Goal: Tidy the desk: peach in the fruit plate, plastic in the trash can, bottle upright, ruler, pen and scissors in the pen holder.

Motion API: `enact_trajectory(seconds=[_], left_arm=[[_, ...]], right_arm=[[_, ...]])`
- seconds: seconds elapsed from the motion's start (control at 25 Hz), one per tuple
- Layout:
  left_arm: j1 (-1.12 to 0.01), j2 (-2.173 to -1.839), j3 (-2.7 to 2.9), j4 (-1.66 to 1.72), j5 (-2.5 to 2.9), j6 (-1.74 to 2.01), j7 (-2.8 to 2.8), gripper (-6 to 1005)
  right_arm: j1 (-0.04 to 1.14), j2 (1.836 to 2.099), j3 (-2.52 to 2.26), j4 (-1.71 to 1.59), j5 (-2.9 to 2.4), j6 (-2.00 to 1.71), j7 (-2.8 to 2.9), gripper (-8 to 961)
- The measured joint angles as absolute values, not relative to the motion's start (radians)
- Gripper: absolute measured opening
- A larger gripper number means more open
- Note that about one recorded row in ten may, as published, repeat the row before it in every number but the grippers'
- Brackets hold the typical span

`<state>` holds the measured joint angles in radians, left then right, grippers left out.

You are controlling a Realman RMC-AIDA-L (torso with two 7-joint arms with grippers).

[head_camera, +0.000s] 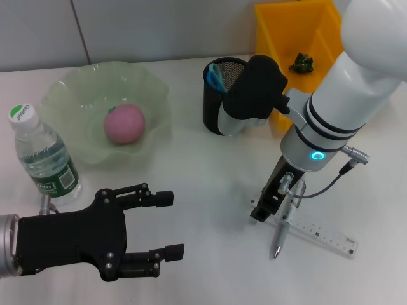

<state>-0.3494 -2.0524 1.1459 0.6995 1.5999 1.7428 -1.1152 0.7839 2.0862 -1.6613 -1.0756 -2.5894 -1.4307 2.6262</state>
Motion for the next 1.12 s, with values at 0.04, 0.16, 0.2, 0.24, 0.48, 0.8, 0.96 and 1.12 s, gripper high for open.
enact_trajectory(seconds=[0.04, 0.16, 0.2, 0.24, 0.48, 0.8, 0.96, 1.12], left_arm=[[-0.35, -2.052, 1.146, 0.699, 1.6, 1.743, -1.115, 786], [-0.351, -2.052, 1.145, 0.699, 1.6, 1.743, -1.115, 786], [-0.351, -2.052, 1.145, 0.7, 1.6, 1.743, -1.115, 786], [-0.351, -2.051, 1.144, 0.699, 1.6, 1.743, -1.115, 786], [-0.351, -2.051, 1.142, 0.699, 1.6, 1.743, -1.115, 786], [-0.352, -2.051, 1.138, 0.699, 1.6, 1.746, -1.115, 786], [-0.353, -2.051, 1.13, 0.699, 1.6, 1.751, -1.115, 786], [-0.353, -2.051, 1.13, 0.7, 1.601, 1.752, -1.115, 786]], right_arm=[[0.786, 2.086, -1.661, -1.071, -2.589, -1.43, 2.626, 535], [0.789, 2.086, -1.661, -1.067, -2.589, -1.43, 2.626, 527], [0.789, 2.086, -1.661, -1.067, -2.589, -1.43, 2.626, 524], [0.789, 2.086, -1.661, -1.067, -2.589, -1.43, 2.626, 521], [0.79, 2.086, -1.661, -1.067, -2.587, -1.43, 2.626, 504], [0.79, 2.086, -1.655, -1.075, -2.585, -1.435, 2.626, 381], [0.79, 2.086, -1.653, -1.084, -2.585, -1.439, 2.626, 380], [0.79, 2.086, -1.652, -1.087, -2.585, -1.44, 2.626, 380]])
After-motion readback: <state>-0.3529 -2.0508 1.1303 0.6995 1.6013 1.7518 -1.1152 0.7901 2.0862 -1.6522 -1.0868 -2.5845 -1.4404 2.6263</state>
